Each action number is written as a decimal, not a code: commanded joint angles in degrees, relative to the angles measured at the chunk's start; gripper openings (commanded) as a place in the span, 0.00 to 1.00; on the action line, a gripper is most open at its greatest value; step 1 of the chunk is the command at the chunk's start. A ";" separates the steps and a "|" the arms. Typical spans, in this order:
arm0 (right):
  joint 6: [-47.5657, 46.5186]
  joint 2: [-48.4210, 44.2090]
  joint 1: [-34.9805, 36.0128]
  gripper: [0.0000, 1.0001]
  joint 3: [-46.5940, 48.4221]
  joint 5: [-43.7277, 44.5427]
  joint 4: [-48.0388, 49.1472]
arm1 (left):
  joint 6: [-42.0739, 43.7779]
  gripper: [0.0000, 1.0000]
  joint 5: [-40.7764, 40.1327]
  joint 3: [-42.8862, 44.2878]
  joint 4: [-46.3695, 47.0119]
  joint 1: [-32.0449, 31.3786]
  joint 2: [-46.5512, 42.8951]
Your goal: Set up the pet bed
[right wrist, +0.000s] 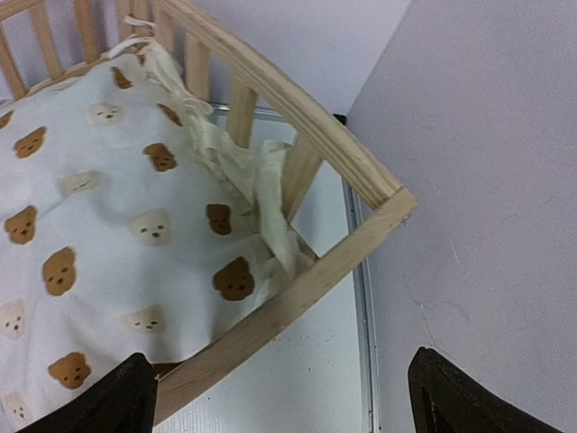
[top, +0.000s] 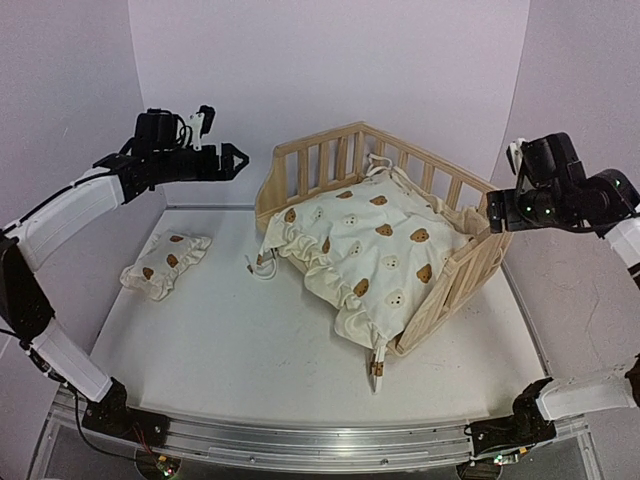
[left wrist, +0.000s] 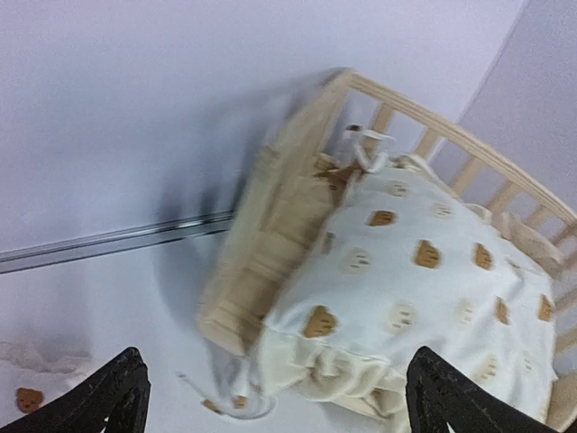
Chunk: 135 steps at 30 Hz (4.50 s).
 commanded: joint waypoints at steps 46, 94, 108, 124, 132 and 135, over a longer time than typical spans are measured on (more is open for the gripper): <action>7.18 9.01 22.76 0.69 6.67 -25.79 4.17 | -5.41 0.95 7.26 -6.24 6.50 -23.62 -3.84; 13.10 5.75 1.54 0.24 -10.28 -44.99 27.26 | -14.13 0.77 25.54 22.63 4.67 -32.18 29.93; 13.93 6.02 6.69 0.18 -10.50 -43.94 27.65 | -15.65 0.50 25.34 28.44 4.50 -34.21 37.48; 15.13 7.10 12.80 0.32 -9.15 -43.15 30.79 | -10.24 0.00 10.13 23.08 3.56 -33.73 25.83; 11.54 -0.15 -5.31 0.74 -8.37 -48.03 28.54 | -12.14 0.00 7.42 23.54 6.72 -33.77 26.03; 9.71 0.50 -15.13 0.76 -11.33 -54.00 28.89 | -14.23 0.00 4.81 19.80 12.03 -33.76 24.71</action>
